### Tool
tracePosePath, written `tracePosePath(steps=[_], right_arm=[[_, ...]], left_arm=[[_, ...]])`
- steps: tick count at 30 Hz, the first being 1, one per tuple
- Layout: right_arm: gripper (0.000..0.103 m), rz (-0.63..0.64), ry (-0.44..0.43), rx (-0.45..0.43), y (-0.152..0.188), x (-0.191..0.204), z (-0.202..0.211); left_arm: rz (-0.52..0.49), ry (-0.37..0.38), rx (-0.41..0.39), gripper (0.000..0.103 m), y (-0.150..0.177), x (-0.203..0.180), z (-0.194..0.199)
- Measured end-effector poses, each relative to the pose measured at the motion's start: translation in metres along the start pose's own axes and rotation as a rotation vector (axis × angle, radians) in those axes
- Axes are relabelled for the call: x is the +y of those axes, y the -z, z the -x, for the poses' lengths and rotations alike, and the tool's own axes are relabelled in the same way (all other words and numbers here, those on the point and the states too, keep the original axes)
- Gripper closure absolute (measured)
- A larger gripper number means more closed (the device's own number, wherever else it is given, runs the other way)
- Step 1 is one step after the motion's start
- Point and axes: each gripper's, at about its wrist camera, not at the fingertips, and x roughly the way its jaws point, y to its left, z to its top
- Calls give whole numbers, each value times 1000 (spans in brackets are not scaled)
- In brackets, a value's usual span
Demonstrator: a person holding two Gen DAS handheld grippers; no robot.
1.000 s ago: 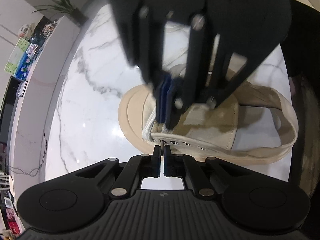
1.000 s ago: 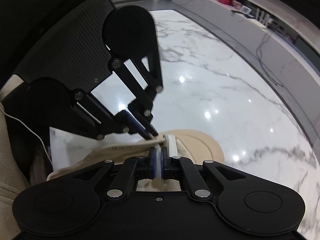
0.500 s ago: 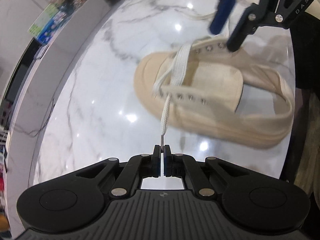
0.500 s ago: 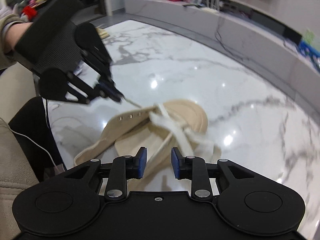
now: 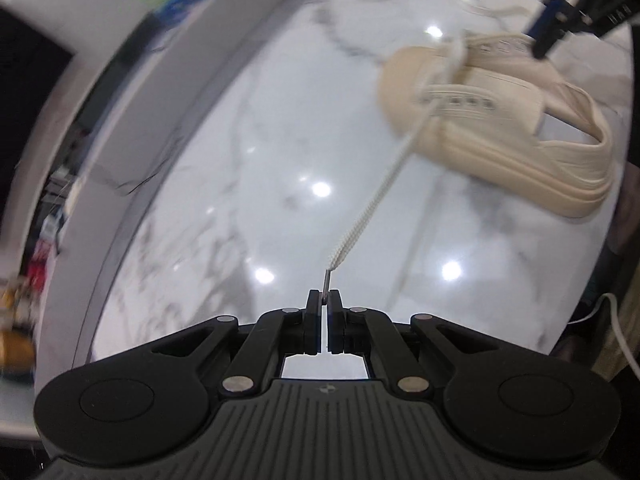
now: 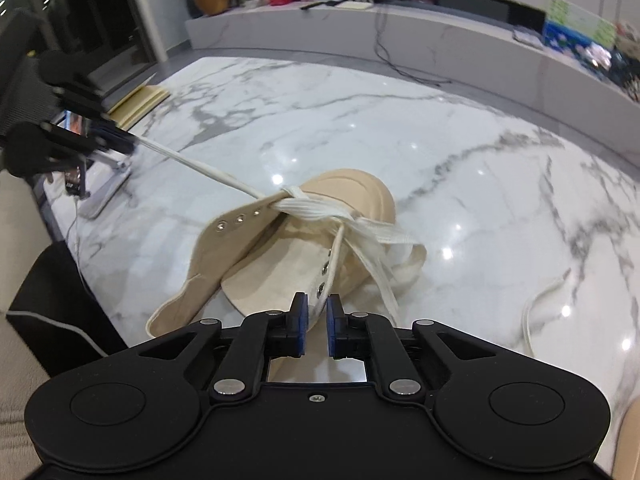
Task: Lace up shoes with both hands
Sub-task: 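Grasp the emerging lace tip with the left gripper and pull it away from the sneaker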
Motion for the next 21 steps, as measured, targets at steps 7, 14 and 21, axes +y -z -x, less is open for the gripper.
tracePosePath(steps=[7, 14, 21], right_arm=[[95, 8, 9, 7, -3, 4, -1], [95, -2, 9, 14, -4, 3, -1], [95, -2, 18, 21, -6, 6, -3]], left_arm=[[99, -99, 44, 101, 29, 42, 37], [125, -133, 92, 101, 48, 63, 54], [138, -181, 115, 101, 61, 80, 65]])
